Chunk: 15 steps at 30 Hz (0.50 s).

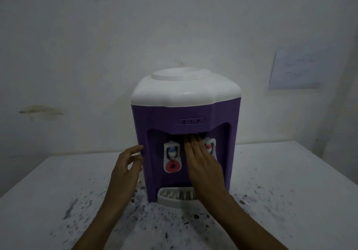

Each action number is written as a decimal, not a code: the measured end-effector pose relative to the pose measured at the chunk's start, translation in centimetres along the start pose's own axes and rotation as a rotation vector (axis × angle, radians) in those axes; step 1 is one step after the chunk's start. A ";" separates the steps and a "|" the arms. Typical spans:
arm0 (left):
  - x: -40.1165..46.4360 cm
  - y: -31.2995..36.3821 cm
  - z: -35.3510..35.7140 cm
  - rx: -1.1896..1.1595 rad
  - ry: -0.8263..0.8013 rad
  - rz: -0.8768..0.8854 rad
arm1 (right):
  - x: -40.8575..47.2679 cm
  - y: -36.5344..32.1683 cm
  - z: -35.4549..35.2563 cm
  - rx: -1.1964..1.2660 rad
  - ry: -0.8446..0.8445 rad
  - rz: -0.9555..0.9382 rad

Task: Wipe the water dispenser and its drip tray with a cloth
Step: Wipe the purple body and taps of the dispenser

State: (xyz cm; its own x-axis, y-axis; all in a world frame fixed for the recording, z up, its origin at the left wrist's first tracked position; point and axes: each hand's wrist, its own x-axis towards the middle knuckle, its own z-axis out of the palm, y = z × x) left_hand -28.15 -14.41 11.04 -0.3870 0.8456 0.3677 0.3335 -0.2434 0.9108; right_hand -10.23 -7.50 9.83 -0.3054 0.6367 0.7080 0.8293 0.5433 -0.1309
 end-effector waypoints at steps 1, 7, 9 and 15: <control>0.1 0.0 0.1 -0.003 0.004 -0.001 | 0.0 0.2 -0.4 -0.018 0.013 0.024; 0.2 0.1 0.3 -0.022 -0.001 -0.006 | -0.1 1.0 -0.7 0.089 0.078 0.146; 0.2 0.1 0.3 -0.020 -0.006 -0.007 | -0.2 1.7 -0.1 0.211 0.097 0.210; 0.5 0.1 0.2 -0.011 -0.008 0.011 | 1.2 2.1 -3.7 0.794 0.109 0.410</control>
State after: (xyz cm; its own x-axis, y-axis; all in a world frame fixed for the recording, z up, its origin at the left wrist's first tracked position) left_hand -28.10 -13.94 11.25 -0.3765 0.8467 0.3758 0.3283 -0.2574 0.9088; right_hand -7.16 -7.62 12.94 0.0230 0.8305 0.5565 0.2835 0.5284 -0.8003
